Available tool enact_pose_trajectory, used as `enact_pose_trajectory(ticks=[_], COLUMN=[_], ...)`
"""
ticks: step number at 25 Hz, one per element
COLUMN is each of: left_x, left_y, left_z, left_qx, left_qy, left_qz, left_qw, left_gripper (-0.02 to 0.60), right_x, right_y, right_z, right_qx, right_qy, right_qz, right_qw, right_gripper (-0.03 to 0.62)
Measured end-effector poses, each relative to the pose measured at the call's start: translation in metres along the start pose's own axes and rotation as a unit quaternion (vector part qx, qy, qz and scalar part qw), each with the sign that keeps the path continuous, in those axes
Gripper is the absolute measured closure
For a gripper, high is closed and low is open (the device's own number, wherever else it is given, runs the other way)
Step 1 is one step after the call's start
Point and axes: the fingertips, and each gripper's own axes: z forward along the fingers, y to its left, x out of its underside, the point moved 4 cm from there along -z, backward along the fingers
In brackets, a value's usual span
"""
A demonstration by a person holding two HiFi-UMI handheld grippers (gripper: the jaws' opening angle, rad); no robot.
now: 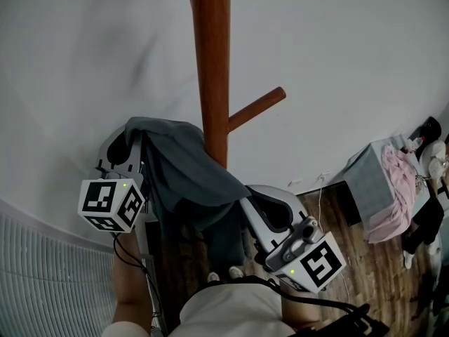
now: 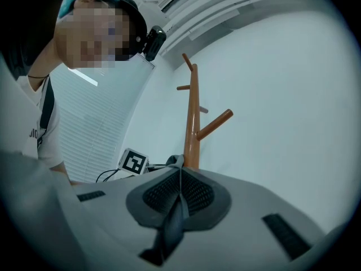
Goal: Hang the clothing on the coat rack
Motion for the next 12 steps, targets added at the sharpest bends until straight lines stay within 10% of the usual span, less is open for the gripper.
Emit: enact_pose_trajectory(ticks=[12], left_x=[0.017], left_y=[-0.004], left_z=[-0.004], left_qx=[0.012], left_qy=[0.042], left_qz=[0.003], left_qw=[0.9990], left_gripper=[0.548], right_x=[0.010], right_y=[0.012], right_z=[-0.006], right_qx=[0.000], right_qy=[0.030], right_qz=[0.011], right_qw=[0.999], right_gripper=[0.571])
